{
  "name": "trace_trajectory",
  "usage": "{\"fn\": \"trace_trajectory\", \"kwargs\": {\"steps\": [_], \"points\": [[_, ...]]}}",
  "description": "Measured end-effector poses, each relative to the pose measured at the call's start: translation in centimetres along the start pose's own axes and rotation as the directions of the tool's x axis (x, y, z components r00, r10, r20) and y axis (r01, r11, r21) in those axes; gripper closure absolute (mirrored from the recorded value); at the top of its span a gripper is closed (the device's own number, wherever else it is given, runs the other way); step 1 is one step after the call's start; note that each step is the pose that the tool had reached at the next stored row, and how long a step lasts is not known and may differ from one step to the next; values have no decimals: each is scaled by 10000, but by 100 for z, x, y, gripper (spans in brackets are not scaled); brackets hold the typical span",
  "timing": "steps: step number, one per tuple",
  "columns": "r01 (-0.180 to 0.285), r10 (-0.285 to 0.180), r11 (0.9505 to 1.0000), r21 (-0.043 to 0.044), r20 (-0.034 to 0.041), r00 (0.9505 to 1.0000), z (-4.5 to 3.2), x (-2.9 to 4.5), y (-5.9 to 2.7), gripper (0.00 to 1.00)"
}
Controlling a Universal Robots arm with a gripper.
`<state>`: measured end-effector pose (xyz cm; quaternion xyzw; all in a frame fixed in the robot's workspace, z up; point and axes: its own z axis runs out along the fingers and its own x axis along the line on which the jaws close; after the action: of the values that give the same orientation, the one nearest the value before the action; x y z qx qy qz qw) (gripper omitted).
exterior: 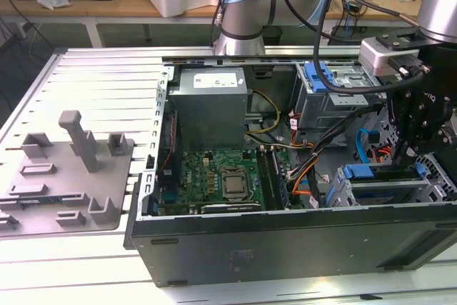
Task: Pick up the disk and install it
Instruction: 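Insert the first disk wire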
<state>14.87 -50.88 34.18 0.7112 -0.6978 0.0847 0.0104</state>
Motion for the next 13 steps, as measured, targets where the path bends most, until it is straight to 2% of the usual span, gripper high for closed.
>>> {"fn": "trace_trajectory", "kwargs": {"steps": [13], "points": [[0,0,10000,1,-2,10000,15,-2,2,83]]}}
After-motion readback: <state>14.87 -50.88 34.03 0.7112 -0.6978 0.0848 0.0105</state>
